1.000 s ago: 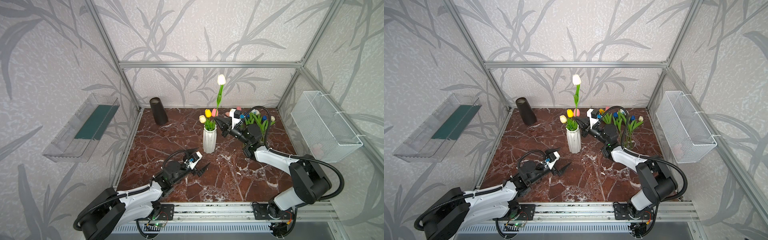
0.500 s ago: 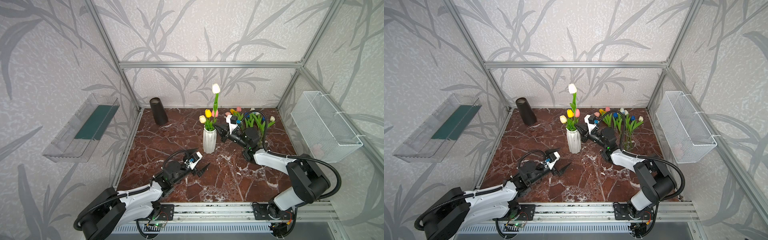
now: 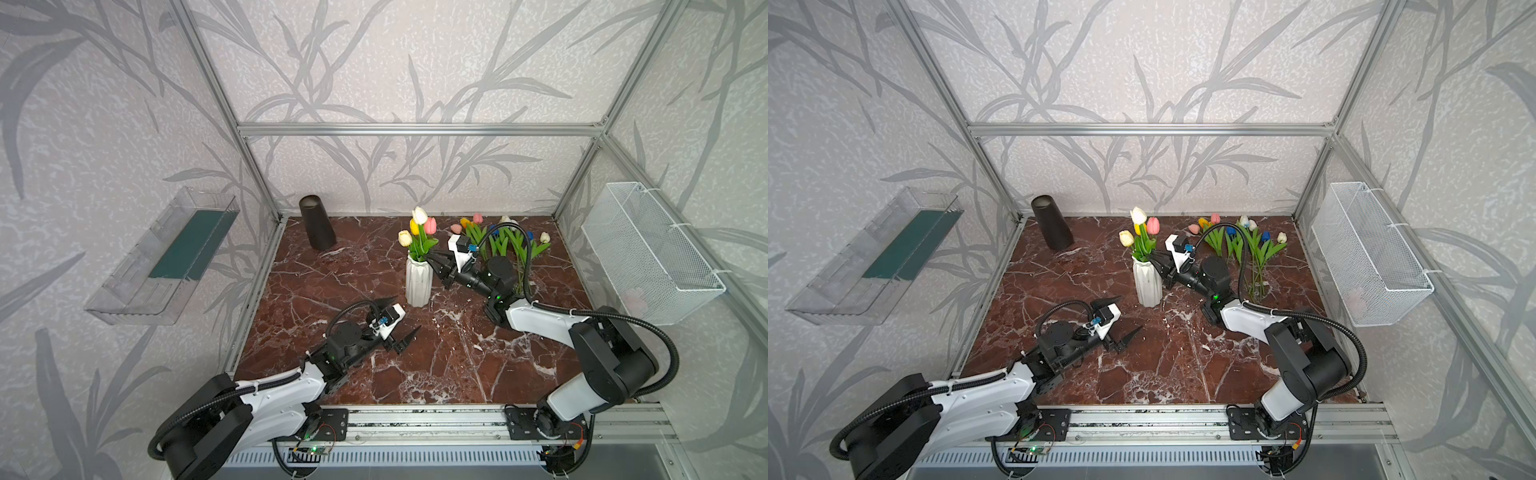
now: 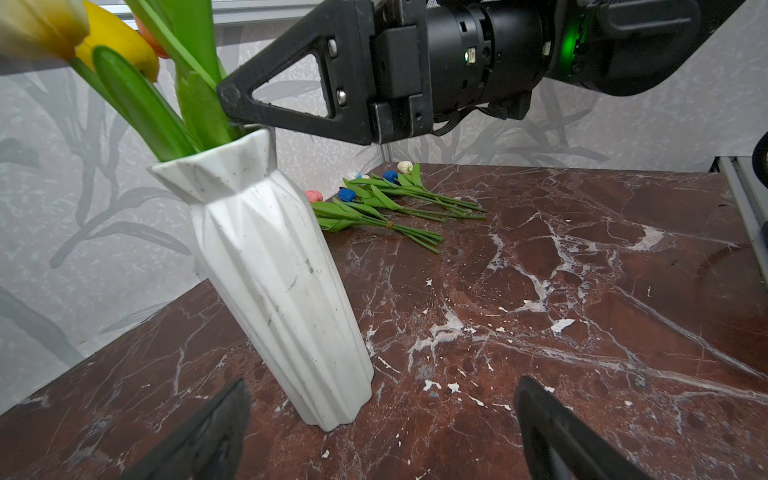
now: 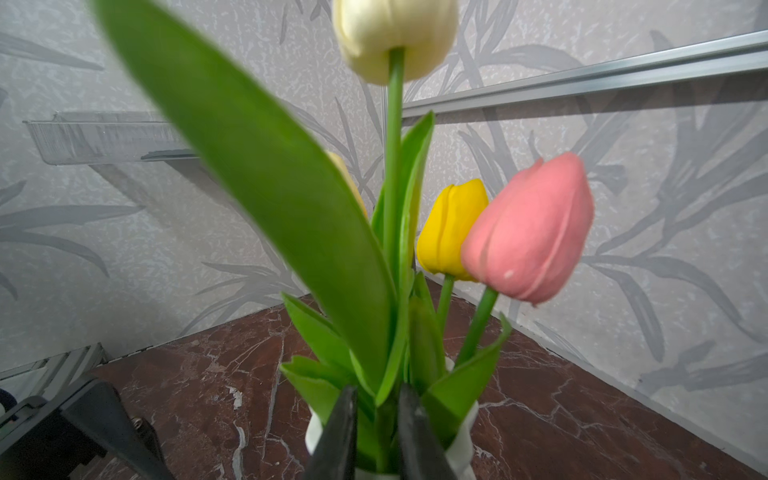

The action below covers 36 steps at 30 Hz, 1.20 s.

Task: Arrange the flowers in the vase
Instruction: 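Lower the white tulip stem into the vase mouth with the right gripper, then open the right gripper and move it back to the tulip pile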

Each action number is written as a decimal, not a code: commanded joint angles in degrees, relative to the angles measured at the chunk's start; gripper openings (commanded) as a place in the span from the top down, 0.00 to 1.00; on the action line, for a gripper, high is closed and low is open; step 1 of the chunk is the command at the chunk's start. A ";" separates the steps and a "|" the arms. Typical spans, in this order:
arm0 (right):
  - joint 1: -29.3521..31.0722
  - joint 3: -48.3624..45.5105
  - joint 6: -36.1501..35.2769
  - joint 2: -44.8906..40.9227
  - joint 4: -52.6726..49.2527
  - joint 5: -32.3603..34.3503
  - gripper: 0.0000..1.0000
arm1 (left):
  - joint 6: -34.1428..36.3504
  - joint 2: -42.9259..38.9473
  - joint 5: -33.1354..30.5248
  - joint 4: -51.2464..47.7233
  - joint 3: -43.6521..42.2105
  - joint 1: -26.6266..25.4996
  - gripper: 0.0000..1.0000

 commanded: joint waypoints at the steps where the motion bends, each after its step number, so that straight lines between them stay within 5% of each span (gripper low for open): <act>1: 0.21 -0.31 -1.68 -1.37 -1.11 0.32 0.74 | 1.18 0.12 0.11 -0.18 0.76 -0.19 0.01; 16: 0.23 -4.55 -6.93 -11.26 -5.05 3.90 0.46 | 1.22 0.05 0.11 -0.36 0.79 -0.17 0.01; 24: -0.77 -7.71 -11.33 -24.48 -14.30 11.84 0.46 | 1.11 -0.35 -0.33 0.48 0.27 -0.21 0.01; 30: -6.37 -6.94 -11.86 -28.19 -26.16 19.03 0.46 | 1.01 -4.14 0.78 -1.89 0.37 -0.22 0.01; 36: -19.74 1.97 0.58 -20.15 -46.10 26.38 0.55 | 1.70 -5.93 0.55 -4.65 1.17 -0.23 0.01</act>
